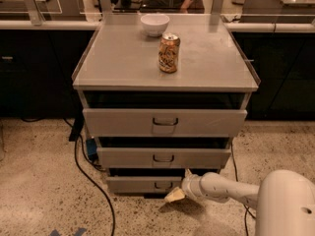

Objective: Open bottom drawer

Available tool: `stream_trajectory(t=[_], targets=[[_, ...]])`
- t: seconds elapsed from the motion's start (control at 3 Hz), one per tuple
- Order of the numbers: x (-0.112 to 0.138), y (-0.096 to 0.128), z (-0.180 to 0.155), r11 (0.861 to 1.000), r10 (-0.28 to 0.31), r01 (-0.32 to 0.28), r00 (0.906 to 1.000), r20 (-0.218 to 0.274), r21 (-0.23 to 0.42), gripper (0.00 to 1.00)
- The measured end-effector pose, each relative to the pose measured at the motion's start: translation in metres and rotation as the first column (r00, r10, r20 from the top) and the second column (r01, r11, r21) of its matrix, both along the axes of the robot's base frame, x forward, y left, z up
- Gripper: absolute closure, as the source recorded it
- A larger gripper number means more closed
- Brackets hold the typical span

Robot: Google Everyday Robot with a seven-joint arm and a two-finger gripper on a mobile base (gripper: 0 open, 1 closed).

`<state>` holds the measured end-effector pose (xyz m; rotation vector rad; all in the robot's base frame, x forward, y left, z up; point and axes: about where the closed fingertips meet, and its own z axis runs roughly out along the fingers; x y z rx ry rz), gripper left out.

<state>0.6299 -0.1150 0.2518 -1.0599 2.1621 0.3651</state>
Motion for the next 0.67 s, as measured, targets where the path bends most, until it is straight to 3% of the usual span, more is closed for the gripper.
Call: stream_trajectory(t=[0.33,0.67], targets=[[0.009,0.009,-0.027,1.0,0.003,-0.001,0.9983,-0.058,0.03,0.0],[0.005,0.02,-0.063,0.998,0.023,-0.013,0.9851,-0.17,0.06,0.0]])
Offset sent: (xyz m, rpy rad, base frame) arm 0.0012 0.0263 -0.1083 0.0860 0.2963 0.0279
